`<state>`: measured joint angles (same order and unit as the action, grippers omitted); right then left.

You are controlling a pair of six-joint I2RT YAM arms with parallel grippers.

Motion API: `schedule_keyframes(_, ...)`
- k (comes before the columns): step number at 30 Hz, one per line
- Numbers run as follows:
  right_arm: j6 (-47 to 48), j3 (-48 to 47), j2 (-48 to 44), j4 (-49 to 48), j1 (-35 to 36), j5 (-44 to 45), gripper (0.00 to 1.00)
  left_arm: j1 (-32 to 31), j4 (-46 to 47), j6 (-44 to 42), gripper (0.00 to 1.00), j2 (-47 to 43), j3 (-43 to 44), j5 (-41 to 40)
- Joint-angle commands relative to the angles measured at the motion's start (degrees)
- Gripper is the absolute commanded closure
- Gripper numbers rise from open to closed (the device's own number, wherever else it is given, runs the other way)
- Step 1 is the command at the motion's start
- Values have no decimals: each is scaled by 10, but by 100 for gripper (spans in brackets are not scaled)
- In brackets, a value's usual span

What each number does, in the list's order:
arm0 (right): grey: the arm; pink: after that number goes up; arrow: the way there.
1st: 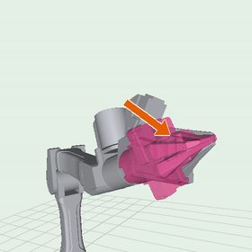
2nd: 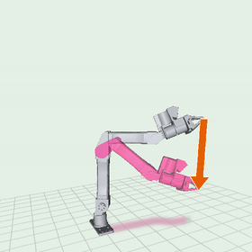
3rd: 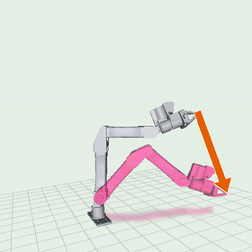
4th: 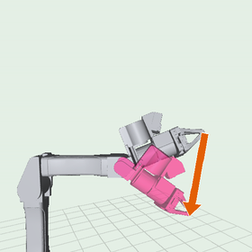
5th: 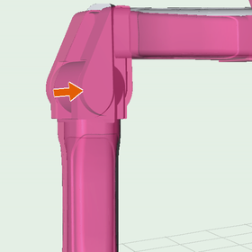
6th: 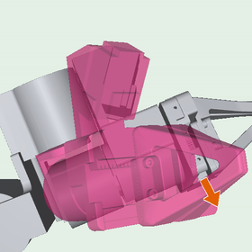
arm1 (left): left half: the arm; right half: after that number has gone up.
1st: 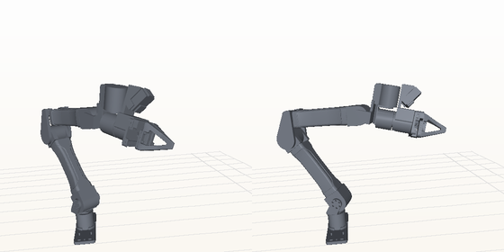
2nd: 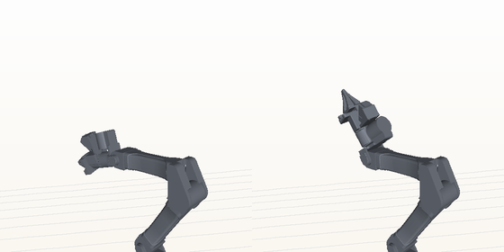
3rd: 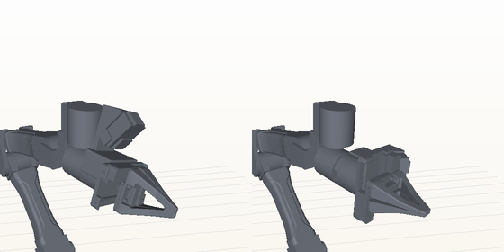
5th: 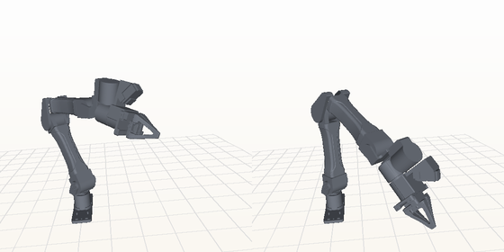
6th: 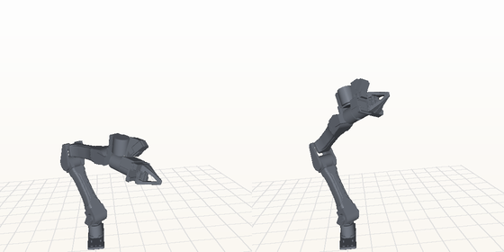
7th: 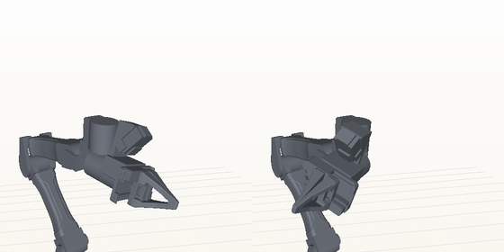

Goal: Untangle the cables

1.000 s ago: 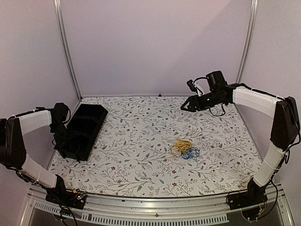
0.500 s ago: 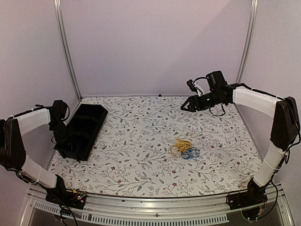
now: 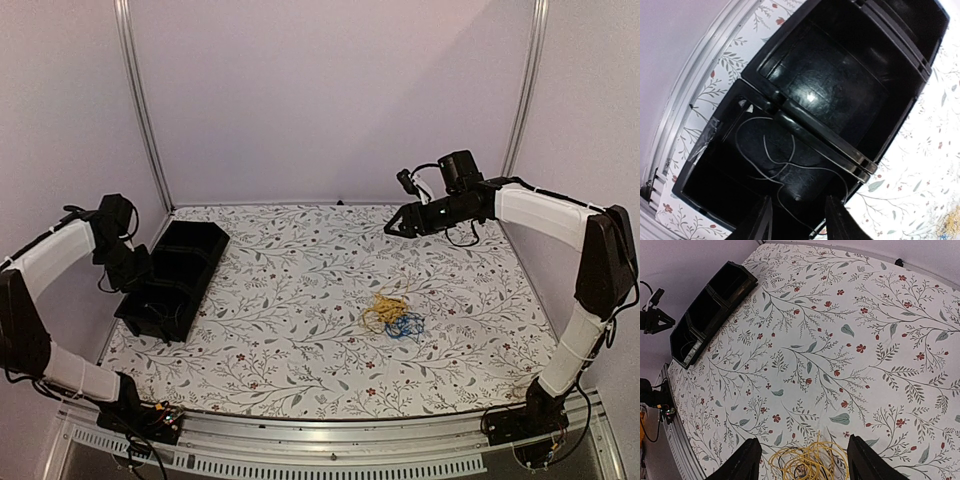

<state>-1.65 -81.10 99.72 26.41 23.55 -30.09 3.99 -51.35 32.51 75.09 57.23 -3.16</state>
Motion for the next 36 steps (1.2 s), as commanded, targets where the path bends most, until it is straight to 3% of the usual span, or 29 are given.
schedule_keyframes(1,8,2,-19,-11,-4,8,37,-23,55,-13,60,-32,19,73)
schedule_keyframes(7,76,11,-29,8,-25,4,36,-113,179,-26,60,-45,61,96)
schedule_keyframes(11,154,20,-32,46,-39,20,39,-208,247,-74,60,-9,92,108)
schedule_keyframes(17,274,48,-36,114,-40,-12,56,-321,323,-149,61,83,131,160)
schedule_keyframes(23,319,92,-44,143,-40,-26,69,-393,368,-171,65,201,172,206)
schedule_keyframes(27,341,113,-53,151,-27,-22,66,-419,377,-179,69,280,209,252)
schedule_keyframes(31,399,130,-67,149,47,38,52,-434,379,-170,69,343,238,295)
schedule_keyframes(36,438,134,-60,130,105,83,44,-447,390,-155,68,389,248,324)
